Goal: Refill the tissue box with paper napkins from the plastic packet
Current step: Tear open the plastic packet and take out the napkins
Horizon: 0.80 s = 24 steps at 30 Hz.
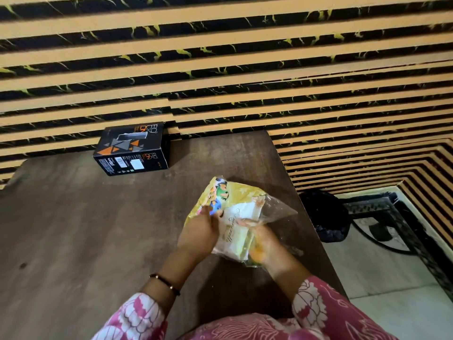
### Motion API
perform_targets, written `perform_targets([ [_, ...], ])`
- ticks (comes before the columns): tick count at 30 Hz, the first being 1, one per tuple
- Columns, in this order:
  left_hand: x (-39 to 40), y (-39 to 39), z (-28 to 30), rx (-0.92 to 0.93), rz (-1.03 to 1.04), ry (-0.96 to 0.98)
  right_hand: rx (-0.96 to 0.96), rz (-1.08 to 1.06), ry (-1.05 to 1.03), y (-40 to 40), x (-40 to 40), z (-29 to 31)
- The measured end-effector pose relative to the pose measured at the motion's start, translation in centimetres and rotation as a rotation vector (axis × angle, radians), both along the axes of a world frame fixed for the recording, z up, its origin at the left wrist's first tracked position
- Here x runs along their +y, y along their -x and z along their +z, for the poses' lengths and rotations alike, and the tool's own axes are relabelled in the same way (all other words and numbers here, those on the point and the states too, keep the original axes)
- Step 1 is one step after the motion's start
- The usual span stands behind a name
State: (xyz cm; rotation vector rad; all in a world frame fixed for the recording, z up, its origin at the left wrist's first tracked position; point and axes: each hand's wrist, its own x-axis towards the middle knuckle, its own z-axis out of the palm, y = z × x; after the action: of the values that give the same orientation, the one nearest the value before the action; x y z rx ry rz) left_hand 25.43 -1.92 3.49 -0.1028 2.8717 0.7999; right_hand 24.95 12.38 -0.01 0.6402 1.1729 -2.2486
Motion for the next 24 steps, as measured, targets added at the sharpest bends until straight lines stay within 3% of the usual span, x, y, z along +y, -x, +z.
perform_targets([
  [3, -2.0, 1.4, -0.2, 0.087, 0.142, 0.008, 0.041, -0.011, 0.000, -0.4, 1.3, -0.8],
  [5, -2.9, 1.9, -1.0, 0.011, 0.175, 0.079, 0.036, -0.021, -0.016, -0.6, 1.9, -1.7],
  [9, -2.8, 1.6, -3.0, -0.176, 0.196, -0.016, 0.050, 0.003, -0.123, -0.7, 2.2, -2.2],
  [12, -3.5, 1.3, -3.0, -0.094, 0.216, -0.058, 0.081, -0.036, -0.030, -0.7, 2.3, -2.1],
  [18, -6.9, 0.3, -2.8, 0.012, 0.335, -0.111, 0.067, 0.034, -0.173, -0.4, 6.5, -2.1],
  [21, -6.9, -0.3, -3.2, -0.054, 0.280, -0.013, 0.004, 0.090, -0.240, -0.6, 7.5, -2.2],
  [24, -4.8, -0.6, -3.4, 0.178, 0.096, 0.148, 0.021, 0.085, -0.250, -0.9, 6.8, -2.1],
])
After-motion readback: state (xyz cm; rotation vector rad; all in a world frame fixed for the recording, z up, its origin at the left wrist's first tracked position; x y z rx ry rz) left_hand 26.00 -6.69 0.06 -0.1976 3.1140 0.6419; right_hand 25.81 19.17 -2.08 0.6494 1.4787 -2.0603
